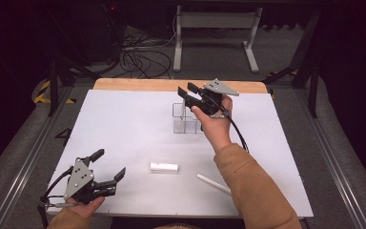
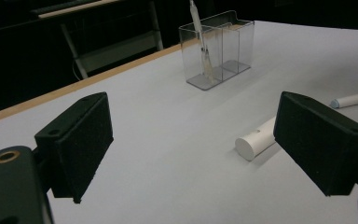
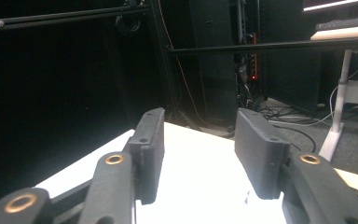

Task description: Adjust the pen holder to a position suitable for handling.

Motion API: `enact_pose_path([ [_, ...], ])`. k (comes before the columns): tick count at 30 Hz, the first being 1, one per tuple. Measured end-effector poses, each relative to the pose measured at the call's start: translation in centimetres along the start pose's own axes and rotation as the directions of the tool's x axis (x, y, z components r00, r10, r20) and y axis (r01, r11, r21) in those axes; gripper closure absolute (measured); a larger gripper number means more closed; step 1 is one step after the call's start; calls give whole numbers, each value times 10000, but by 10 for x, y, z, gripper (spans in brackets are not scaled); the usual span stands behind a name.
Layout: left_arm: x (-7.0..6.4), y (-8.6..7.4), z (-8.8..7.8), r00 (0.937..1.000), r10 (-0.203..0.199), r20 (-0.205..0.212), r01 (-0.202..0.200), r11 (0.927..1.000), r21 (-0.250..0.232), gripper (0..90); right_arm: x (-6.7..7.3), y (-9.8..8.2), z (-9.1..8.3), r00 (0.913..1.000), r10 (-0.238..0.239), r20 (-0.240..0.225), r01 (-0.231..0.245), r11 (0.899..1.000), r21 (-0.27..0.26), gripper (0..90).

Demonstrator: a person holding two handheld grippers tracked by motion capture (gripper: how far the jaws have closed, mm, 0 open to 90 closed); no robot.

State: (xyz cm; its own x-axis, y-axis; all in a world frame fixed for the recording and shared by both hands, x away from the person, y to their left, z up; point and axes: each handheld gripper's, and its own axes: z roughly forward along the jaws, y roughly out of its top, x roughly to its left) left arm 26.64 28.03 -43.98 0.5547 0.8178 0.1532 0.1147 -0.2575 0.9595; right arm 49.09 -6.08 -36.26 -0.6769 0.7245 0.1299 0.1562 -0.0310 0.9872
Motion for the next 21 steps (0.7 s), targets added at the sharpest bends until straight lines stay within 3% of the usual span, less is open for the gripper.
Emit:
enact_pose_path([
  [6, -1, 1, 1, 10000, 1, 25, -1, 10000, -12, 125, 3, 4, -18, 9993, -351, -162, 355, 9990, 263, 419],
  [13, -1, 1, 3, 10000, 27, 60, -27, 10000, -16, 124, 11, 13, -43, 9956, -749, -562, 768, 9965, 336, 377],
  [21, -1, 2, 4, 9999, 13, 123, -13, 10000, -25, 124, 5, 9, -60, 9955, -596, -736, 640, 9962, 597, 370],
])
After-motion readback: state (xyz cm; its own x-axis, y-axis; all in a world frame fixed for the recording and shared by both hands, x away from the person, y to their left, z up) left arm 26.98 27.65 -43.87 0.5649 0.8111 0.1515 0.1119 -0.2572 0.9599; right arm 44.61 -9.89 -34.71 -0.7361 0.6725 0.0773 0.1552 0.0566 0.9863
